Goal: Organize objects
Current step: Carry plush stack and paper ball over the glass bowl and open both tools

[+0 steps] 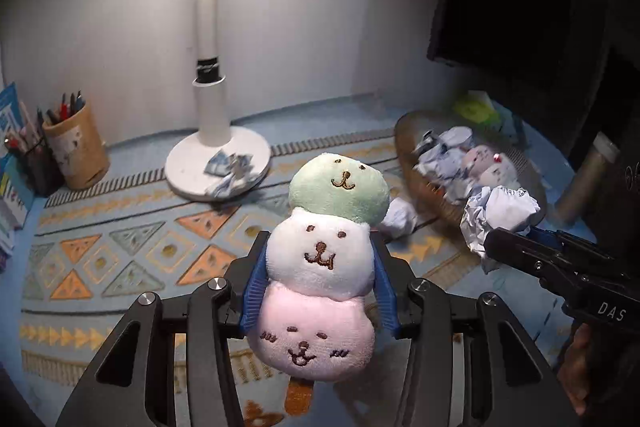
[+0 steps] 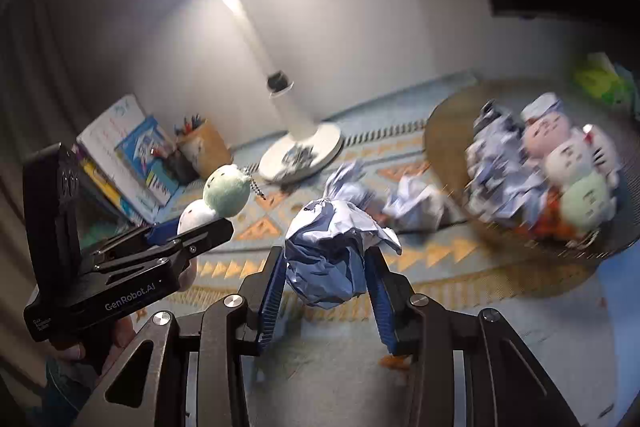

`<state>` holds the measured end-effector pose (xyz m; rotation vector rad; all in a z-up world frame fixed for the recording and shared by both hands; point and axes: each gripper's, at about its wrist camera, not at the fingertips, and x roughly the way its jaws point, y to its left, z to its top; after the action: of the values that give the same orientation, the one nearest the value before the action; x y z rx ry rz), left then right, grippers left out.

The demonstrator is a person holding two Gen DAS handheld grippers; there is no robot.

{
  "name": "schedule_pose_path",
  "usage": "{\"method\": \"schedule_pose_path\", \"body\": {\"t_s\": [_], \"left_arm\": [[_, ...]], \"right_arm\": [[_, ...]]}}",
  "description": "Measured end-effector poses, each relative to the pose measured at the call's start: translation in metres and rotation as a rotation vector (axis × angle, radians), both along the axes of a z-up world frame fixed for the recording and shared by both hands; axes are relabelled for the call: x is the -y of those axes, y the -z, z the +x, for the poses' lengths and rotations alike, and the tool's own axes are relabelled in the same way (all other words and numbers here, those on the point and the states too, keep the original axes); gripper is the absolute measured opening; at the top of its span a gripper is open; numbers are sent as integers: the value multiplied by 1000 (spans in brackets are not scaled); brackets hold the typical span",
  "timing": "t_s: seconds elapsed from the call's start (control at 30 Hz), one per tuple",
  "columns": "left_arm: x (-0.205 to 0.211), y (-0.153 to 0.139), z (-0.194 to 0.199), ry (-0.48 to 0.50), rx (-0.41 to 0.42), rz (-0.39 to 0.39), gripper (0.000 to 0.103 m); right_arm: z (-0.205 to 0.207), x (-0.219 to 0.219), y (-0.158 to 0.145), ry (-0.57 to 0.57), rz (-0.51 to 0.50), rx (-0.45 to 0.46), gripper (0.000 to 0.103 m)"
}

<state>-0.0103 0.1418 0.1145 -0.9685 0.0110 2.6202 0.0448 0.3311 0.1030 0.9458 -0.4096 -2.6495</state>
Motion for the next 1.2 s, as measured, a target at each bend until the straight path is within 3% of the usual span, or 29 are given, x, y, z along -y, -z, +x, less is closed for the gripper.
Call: {"method": "schedule_pose_path", "body": {"t_s": [0.13,0.23,0.37,0.47,0.6,0.67,0.7,0.73,0.77,0.8,0.87,1.0,1.2], "left_arm": [[-54,-33,-20,64,-90,44,44],[-90,-41,-37,86,-117,72,44],[-129,-30,-68,120,-98,110,44],[-155,-6,-94,121,-29,97,44],[-175,21,-110,139,34,73,44],[-179,27,-113,137,38,66,47],[-180,28,-114,133,39,68,52],[-178,29,-115,135,44,74,64],[-175,28,-115,139,45,83,80],[-172,27,-113,137,34,92,85],[-163,22,-109,126,18,100,87],[-133,15,-97,118,28,132,87],[-65,-1,-64,27,7,175,87]], "right_arm": [[5,-59,-48,166,-5,-121,39],[3,-102,-73,315,6,-176,39],[-15,-151,-83,497,35,-148,39],[-35,-168,-75,670,168,-74,40],[-65,-177,-53,556,61,-32,40],[-77,-184,-47,552,57,-6,40],[-83,-184,-45,547,57,1,40],[-87,-186,-44,546,53,8,41],[-92,-189,-43,546,52,16,49],[-96,-191,-42,543,56,24,66],[-96,-194,-39,562,66,37,74],[-83,-195,-33,544,49,28,74],[-50,-148,-19,416,11,38,77]]}}
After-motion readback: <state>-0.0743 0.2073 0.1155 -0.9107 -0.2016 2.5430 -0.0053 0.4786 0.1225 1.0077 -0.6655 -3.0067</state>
